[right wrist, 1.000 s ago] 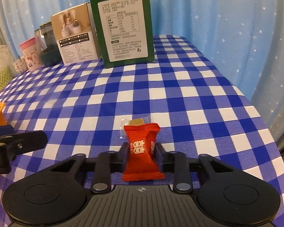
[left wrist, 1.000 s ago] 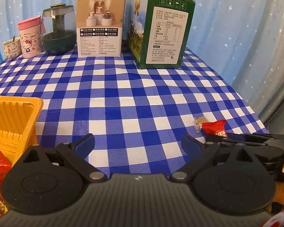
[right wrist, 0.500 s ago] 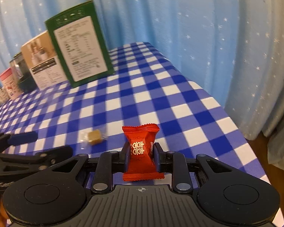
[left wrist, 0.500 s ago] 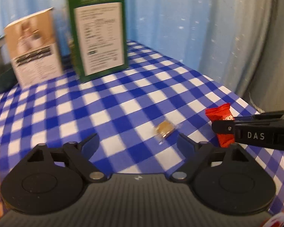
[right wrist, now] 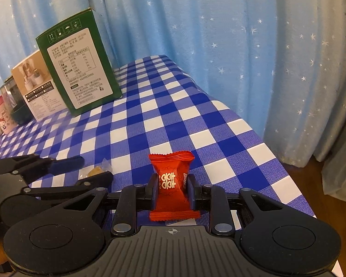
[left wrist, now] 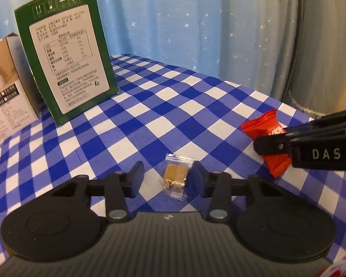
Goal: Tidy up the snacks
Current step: 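Grasp the red square candy with the right tool while the left tool grasps the clear-wrapped caramel, then carry the red candy with the right tool while the left tool carries the caramel to the tray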
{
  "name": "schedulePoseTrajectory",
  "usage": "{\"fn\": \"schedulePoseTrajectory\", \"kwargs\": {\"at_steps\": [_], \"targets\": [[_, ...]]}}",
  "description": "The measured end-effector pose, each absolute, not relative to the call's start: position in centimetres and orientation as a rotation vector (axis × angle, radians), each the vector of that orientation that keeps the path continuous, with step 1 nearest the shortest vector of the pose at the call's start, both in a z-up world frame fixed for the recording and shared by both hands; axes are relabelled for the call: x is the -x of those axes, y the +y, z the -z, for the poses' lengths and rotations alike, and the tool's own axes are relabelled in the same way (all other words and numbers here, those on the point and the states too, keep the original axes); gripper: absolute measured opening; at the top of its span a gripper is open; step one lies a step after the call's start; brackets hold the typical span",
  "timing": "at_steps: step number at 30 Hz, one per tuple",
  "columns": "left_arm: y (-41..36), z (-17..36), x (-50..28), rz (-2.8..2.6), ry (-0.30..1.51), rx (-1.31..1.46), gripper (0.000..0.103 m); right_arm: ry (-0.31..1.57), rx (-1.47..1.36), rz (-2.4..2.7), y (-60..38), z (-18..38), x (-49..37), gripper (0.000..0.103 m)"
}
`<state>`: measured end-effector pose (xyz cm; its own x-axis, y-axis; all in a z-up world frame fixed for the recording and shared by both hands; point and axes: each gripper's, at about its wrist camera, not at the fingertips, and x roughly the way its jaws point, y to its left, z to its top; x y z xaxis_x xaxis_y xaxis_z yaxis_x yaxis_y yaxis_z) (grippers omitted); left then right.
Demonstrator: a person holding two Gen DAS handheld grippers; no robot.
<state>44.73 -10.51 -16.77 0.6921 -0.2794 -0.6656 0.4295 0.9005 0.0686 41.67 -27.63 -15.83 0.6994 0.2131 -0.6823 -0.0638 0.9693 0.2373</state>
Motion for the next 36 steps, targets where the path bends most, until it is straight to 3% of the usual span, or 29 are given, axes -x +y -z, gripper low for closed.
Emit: {"fn": "schedulePoseTrajectory", "kwargs": {"at_steps": [3,17,36], "targets": [[-10.5,16.6,-44.6,0.408,0.732,-0.19,0.02,0.78,-0.203,-0.159,-27.6,15.8,-41.6,0.026],[-6.5,13.9,-37.6,0.194,0.79,0.029,0.018,0.782,-0.203,-0.208,-26.3,14.6,-39.4,0.026],[0.6,6.8,-21.6,0.039,0.776,0.136,0.018,0.803,-0.145,-0.323,-21.2,9.4,-24.0,0.026]]}}
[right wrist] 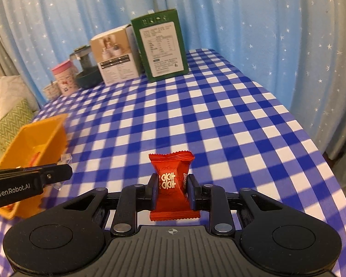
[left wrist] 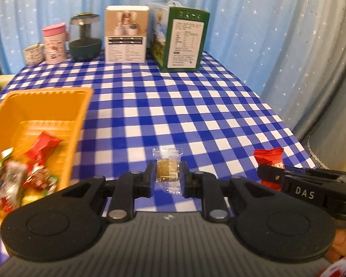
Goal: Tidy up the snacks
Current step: 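Carry the red candy with the right tool while the left tool carries the caramel to the tray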
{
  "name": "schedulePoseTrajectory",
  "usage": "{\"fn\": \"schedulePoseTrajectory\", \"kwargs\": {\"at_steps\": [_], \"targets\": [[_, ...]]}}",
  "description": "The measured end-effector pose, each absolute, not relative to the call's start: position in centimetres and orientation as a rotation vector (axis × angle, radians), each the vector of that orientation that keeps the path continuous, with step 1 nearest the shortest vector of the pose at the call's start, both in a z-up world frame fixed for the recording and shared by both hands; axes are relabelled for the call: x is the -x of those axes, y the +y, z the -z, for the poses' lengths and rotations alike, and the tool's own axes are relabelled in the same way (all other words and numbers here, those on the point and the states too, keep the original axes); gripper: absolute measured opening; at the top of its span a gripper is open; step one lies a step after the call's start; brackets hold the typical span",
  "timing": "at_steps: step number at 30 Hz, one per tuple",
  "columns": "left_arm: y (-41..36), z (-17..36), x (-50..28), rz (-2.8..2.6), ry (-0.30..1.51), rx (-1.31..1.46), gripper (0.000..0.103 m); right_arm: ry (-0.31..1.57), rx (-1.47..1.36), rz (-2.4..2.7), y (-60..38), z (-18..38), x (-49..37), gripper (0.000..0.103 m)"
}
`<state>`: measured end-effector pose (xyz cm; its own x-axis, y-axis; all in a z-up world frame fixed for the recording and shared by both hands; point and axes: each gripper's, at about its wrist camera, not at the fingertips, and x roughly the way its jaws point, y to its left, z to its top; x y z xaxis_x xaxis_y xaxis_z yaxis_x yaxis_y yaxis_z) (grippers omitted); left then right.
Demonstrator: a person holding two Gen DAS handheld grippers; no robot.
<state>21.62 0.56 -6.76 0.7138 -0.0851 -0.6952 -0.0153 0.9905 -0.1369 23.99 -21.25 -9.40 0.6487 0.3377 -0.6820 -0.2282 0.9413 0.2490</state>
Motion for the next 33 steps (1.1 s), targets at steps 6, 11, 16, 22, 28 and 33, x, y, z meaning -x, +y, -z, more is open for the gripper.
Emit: {"fn": "schedulePoseTrajectory", "kwargs": {"at_steps": [6,11,16,22,28,33], "targets": [[1.8,5.0,-17.0,0.024,0.77,0.162,0.018,0.794,-0.143,-0.352,-20.1,7.0,-19.7,0.026],[2.9,3.7,-13.5,0.005,0.756,0.166,0.018,0.783,-0.119,-0.399,-18.4,5.5,-16.6,0.026],[4.2,2.8,-10.5,-0.016,0.746,0.156,0.018,0.771,-0.107,-0.44,-16.9,4.4,-14.5,0.026],[6.3,2.0,-7.7,-0.063,0.737,0.162,0.018,0.75,-0.078,-0.485,-15.0,3.2,-12.8,0.026],[8.5,1.5,-6.0,-0.106,0.726,0.175,0.018,0.747,-0.051,-0.535,-12.9,2.7,-11.8,0.026],[9.9,1.2,-4.9,-0.129,0.72,0.183,0.018,0.748,-0.025,-0.575,-11.0,2.6,-11.0,0.026]]}}
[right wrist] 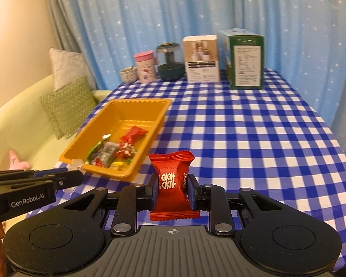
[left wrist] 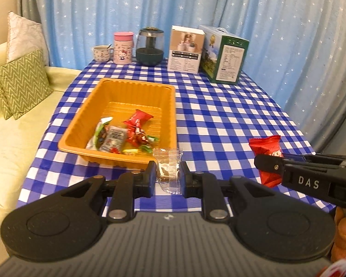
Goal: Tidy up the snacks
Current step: 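Carry the red candy with the right tool while the left tool carries the caramel to the tray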
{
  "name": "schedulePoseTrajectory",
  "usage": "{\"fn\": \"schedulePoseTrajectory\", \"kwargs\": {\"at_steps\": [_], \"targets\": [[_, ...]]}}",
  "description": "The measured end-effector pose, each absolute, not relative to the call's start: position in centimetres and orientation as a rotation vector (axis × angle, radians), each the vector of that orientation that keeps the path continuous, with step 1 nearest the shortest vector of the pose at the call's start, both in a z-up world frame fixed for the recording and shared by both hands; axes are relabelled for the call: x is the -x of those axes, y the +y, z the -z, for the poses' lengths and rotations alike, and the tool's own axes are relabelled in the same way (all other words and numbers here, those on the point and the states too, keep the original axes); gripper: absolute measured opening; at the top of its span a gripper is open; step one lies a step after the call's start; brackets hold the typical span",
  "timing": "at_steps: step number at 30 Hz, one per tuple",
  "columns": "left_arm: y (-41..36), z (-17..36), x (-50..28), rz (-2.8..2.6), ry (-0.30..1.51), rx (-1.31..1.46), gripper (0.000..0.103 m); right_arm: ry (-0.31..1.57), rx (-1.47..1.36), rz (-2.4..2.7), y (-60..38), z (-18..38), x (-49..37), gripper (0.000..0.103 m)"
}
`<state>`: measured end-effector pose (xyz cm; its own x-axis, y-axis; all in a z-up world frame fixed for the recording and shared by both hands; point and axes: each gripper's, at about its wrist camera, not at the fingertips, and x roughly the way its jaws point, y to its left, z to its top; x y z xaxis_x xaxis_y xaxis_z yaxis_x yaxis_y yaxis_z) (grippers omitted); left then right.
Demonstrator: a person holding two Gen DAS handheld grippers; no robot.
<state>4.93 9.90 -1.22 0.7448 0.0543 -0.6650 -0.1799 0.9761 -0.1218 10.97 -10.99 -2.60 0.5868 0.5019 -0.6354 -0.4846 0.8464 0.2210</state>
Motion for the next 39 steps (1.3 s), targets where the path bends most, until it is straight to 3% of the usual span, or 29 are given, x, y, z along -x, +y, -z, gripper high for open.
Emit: {"fn": "schedulePoseTrajectory", "kwargs": {"at_steps": [20,39], "targets": [[13.8,1.2,-4.9,-0.173,0.724,0.199,0.018,0.768,0.023,-0.664,-6.0,3.2,-11.0,0.026],[19.3,0.3,-12.4,-0.152,0.713,0.121,0.019,0.767,0.024,-0.715,1.3,3.3,-17.6,0.026]]}}
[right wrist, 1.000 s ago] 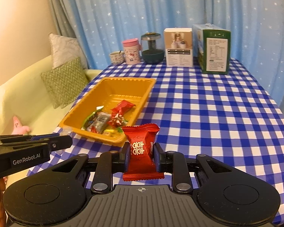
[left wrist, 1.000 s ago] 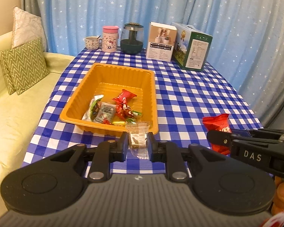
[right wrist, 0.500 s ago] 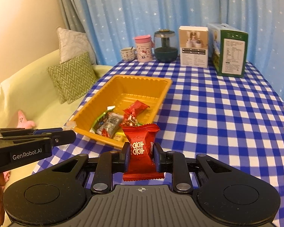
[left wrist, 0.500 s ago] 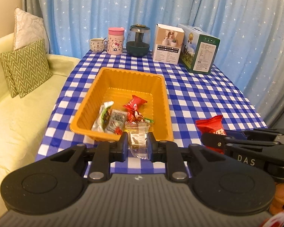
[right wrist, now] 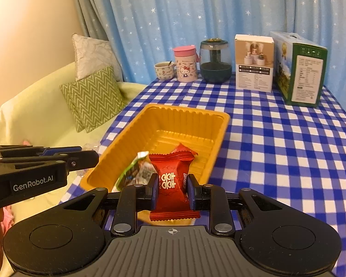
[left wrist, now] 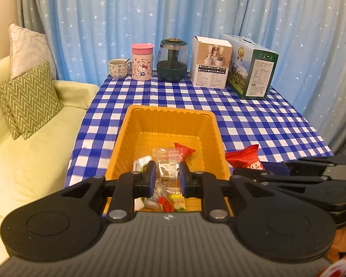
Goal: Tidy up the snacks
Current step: 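Carry the red candy with the right tool while the left tool carries the caramel to the tray, then open the right tool over the tray while the left tool releases the caramel into it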
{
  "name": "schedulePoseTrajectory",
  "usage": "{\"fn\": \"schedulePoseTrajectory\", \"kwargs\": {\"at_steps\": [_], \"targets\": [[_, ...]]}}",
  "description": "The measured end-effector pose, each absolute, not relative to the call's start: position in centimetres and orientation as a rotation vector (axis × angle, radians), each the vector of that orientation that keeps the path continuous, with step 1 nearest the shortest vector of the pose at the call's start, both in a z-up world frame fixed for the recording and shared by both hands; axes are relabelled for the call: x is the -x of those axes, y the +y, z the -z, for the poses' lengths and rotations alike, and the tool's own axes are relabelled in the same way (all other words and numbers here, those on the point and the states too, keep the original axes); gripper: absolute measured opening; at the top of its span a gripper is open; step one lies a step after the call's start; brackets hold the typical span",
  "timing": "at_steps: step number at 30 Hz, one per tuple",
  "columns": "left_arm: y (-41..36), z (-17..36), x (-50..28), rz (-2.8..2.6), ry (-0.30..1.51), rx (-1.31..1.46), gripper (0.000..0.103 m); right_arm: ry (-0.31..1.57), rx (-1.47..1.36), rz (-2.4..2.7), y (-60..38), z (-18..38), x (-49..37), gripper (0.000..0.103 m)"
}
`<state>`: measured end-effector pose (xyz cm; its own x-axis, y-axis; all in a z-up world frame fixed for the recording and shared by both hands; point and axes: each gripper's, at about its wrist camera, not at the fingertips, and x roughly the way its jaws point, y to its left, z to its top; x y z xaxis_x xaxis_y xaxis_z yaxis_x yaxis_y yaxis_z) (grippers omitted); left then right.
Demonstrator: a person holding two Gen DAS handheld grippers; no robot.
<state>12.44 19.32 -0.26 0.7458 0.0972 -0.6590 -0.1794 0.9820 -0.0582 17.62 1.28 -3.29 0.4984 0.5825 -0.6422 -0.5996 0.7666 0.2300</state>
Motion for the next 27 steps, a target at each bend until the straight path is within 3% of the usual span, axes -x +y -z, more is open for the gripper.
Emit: {"fn": "schedulePoseTrajectory", "kwargs": {"at_steps": [27], "targets": [[23.6,4.8,-22.9,-0.079,0.784,0.087,0.019,0.83,-0.023,-0.668,4.9,7.0,-27.2,0.026]]}}
